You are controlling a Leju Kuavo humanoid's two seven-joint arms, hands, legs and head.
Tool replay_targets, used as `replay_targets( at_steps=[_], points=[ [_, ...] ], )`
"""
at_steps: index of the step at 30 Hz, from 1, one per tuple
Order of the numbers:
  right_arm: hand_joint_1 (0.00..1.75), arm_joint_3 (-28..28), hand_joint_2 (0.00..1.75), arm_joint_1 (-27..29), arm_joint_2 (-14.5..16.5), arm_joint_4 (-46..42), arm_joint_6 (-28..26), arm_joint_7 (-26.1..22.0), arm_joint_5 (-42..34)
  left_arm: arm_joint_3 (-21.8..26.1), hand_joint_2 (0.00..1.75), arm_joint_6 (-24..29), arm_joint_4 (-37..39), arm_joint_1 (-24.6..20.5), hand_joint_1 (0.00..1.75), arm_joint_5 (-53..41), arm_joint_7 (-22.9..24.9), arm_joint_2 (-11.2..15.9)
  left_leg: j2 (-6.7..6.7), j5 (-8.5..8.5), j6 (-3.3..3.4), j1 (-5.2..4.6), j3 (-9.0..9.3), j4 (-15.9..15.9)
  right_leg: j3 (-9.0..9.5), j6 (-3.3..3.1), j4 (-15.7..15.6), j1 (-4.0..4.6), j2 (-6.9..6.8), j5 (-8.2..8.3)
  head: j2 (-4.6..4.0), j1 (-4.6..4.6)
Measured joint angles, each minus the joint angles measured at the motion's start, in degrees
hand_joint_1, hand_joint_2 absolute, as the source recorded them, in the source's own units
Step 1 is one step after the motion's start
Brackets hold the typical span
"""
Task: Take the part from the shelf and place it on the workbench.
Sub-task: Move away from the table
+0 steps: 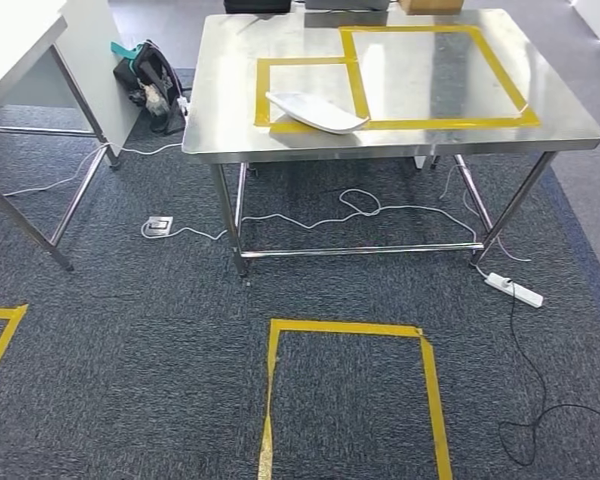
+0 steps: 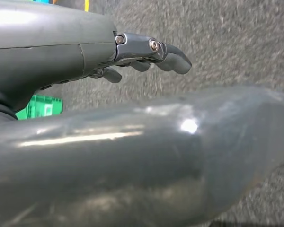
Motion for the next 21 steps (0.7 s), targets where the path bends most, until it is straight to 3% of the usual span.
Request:
replay_targets(
  at_steps=[2, 4, 6, 8, 10, 12, 13, 14, 16, 18, 20, 21],
  points=[
    [0.00, 0.0, 0.00, -0.1, 0.0, 0.0, -0.1, 0.1, 0.1, 0.0, 0.00, -0.1, 0.0, -0.1, 0.00, -0.4, 0.0, -0.4, -1.29, -0.05, -1.13, 0.51, -0.45, 0.7, 5.45, 0.59, -8.5, -0.57, 2.14, 1.94, 0.00, 0.13],
    [0.00, 0.0, 0.00, -0.1, 0.1, 0.1, -0.2, 0.2, 0.2, 0.0, 0.00, -0.1, 0.1, -0.2, 0.00, -0.6, 0.0, -0.7, -2.39, 0.06, -2.21, 0.69, -1.10, 1.2, 8.13, 0.27, -12.7, -0.78, 3.73, 2.12, 0.00, 0.19],
    [0.00, 0.0, 0.00, -0.2, 0.1, 0.2, -0.3, 0.3, 0.2, 0.0, 0.00, -0.1, 0.1, -0.1, 0.00, -0.7, 0.0, -0.9, -3.32, 0.54, -2.87, 0.86, -1.63, 1.2, 8.00, -0.89, -12.2, -0.55, 2.93, 2.15, 0.00, 0.12],
    [0.00, 0.0, 0.00, -0.1, 0.1, 0.2, -0.5, 0.5, 0.3, 0.0, 0.00, -0.1, 0.1, 0.0, 0.00, -0.7, 0.0, -1.1, -2.56, -0.18, -3.26, 0.96, -2.42, 2.3, 7.61, -1.89, -11.9, -0.47, 1.72, 2.40, 0.00, 0.01],
    [0.00, 0.0, 0.00, -0.1, 0.2, 0.2, -1.1, 0.7, 0.3, 0.0, 0.00, -0.1, 0.1, -0.1, 0.00, -0.6, -0.2, -1.4, 0.08, -3.67, -3.45, 0.76, -5.07, 7.8, 7.18, -2.72, -12.0, -0.34, 0.27, 2.70, 0.00, -0.30],
    [0.00, 0.0, 0.00, -0.1, 0.2, 0.2, -1.6, 0.9, 0.4, 0.1, 0.00, -0.2, 0.1, -0.4, 0.00, -0.6, -0.5, -1.7, 1.71, -7.66, -3.45, 0.62, -8.79, 16.0, 6.61, -3.15, -12.0, 0.02, -1.35, 2.95, 0.00, -0.50],
    [0.00, 0.0, 0.00, -0.1, 0.2, 0.2, -1.7, 0.9, 0.4, 0.1, 0.00, -0.2, 0.1, -0.5, 0.00, -0.6, -0.6, -1.8, 1.92, -8.50, -3.34, 0.61, -9.75, 18.5, 6.36, -3.29, -12.0, 0.21, -2.21, 3.06, 0.00, -0.51],
    [0.00, 0.0, 0.00, -0.1, 0.2, 0.2, -1.8, 1.0, 0.4, 0.1, 0.00, -0.3, 0.1, -0.5, 0.00, -0.6, -0.6, -2.0, 2.00, -8.19, -3.16, 0.58, -9.56, 18.8, 6.20, -3.37, -12.0, 0.36, -2.98, 3.14, 0.00, -0.50],
    [0.00, 0.0, 0.00, -0.2, 0.3, 0.2, -1.7, 1.0, 0.3, 0.1, 0.00, -0.5, 0.1, -0.5, 0.00, -0.7, -0.7, -2.3, 2.98, -5.13, -2.56, 0.30, -5.69, 13.0, 6.12, -3.36, -12.0, 0.57, -4.40, 3.27, 0.00, -0.51],
    [0.00, 0.0, 0.00, -0.4, 0.3, 0.2, -1.7, 1.2, 0.2, 0.1, 0.00, -0.5, 0.1, -0.8, 0.00, -1.0, -0.8, -2.6, 5.76, -2.75, -2.01, -0.35, -1.09, 5.0, 6.14, -3.05, -11.8, 0.91, -5.74, 3.31, 0.00, -0.56],
    [0.00, 0.0, 0.00, -0.5, 0.3, 0.2, -1.6, 1.5, 0.2, 0.1, 0.00, -0.6, 0.1, -1.0, 0.00, -1.4, -0.9, -3.0, 6.92, -2.34, -1.67, -0.87, 0.23, 1.9, 6.20, -2.53, -11.8, 1.16, -7.03, 3.38, 0.00, -0.61],
    [0.00, 0.0, 0.00, -0.6, 0.3, 0.2, -1.6, 1.6, 0.3, 0.1, 0.00, -0.6, 0.1, -1.0, 0.00, -1.7, -0.9, -3.1, 6.25, -2.20, -1.44, -0.95, 0.01, 1.9, 6.33, -2.24, -11.9, 1.13, -7.69, 3.48, 0.00, -0.63]
  ],
)
